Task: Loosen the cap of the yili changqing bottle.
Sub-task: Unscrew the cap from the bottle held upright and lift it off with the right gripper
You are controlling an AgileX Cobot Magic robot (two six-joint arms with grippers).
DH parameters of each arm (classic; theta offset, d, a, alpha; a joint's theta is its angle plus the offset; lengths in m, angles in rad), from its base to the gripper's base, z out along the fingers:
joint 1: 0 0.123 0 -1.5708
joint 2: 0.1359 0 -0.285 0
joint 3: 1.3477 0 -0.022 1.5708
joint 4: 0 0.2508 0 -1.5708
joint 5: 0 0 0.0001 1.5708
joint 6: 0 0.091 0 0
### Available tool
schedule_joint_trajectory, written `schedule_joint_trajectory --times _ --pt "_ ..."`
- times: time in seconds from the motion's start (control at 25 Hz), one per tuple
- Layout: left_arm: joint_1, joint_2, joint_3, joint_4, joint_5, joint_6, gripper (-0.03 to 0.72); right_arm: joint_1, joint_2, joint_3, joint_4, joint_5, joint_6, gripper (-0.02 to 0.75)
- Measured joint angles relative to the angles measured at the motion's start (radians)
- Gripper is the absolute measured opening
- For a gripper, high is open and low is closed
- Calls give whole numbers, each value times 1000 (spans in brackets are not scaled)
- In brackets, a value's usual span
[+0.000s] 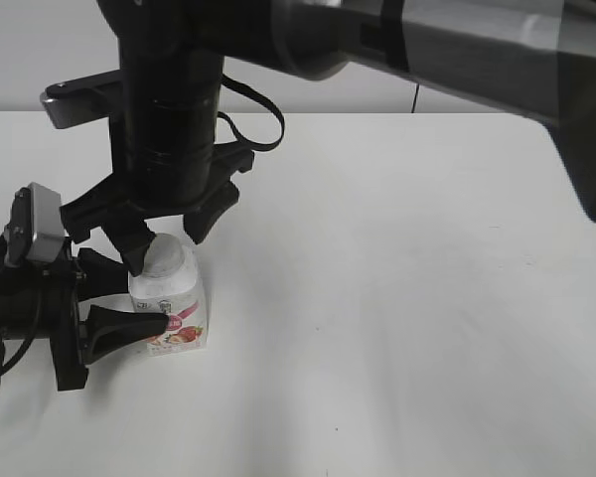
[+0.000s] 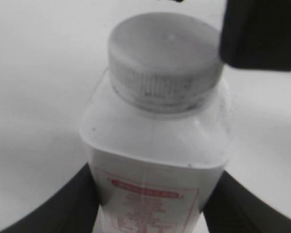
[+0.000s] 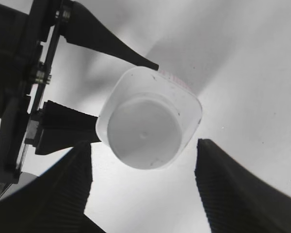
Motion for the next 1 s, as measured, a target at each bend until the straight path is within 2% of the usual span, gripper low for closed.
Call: schedule_joint_trajectory --times 0.72,1.0 --pt "0 0 0 0 0 0 394 0 9 -4 -1 -41 -12 524" --pt "0 0 0 0 1 0 394 0 60 -72 1 -8 -13 475"
